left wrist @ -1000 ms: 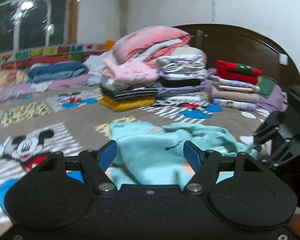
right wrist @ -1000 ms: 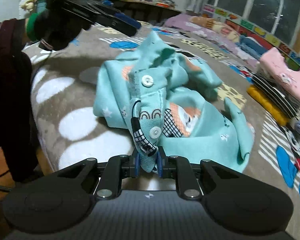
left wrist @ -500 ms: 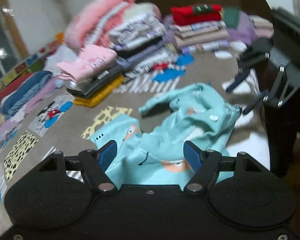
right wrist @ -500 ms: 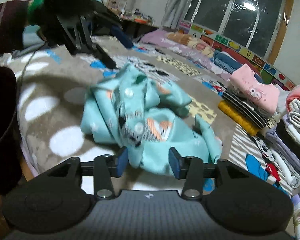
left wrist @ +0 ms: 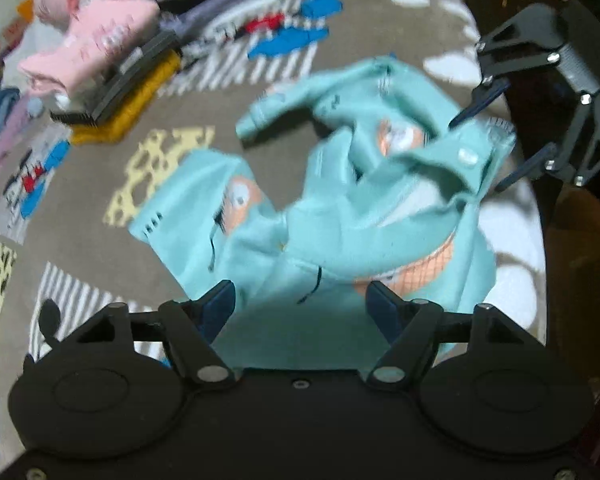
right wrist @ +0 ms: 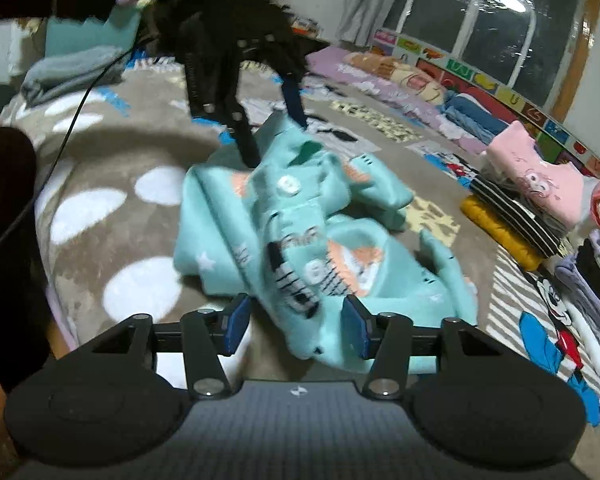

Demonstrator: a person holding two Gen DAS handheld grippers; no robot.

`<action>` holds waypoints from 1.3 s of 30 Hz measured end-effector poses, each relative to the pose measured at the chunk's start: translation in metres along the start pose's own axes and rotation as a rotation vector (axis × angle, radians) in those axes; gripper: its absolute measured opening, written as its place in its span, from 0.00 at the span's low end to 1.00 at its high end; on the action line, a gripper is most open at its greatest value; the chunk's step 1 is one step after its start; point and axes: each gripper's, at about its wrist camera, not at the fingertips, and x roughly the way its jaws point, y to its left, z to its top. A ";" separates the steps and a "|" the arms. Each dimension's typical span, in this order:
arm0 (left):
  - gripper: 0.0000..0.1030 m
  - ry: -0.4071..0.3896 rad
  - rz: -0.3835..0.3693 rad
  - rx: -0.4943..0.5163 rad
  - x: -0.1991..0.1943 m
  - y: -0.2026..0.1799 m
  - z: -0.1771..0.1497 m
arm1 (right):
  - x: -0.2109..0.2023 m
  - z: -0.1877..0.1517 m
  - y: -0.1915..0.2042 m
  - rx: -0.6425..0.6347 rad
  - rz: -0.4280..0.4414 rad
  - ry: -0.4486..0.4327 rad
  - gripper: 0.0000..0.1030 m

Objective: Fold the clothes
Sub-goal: 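Lift the garment with the right gripper while the left gripper grasps another edge, then raise the garment with both grippers, holding it spread between them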

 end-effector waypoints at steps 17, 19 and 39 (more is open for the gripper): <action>0.07 -0.196 0.365 0.038 -0.111 -0.053 -0.002 | -0.050 0.052 -0.051 -0.012 -0.096 -0.124 0.16; 0.07 -0.222 0.409 0.033 -0.130 -0.054 0.002 | -0.063 0.067 -0.062 -0.039 -0.117 -0.145 0.16; 0.07 -0.438 0.695 0.052 -0.286 -0.087 0.022 | -0.197 0.176 -0.118 -0.186 -0.147 -0.368 0.14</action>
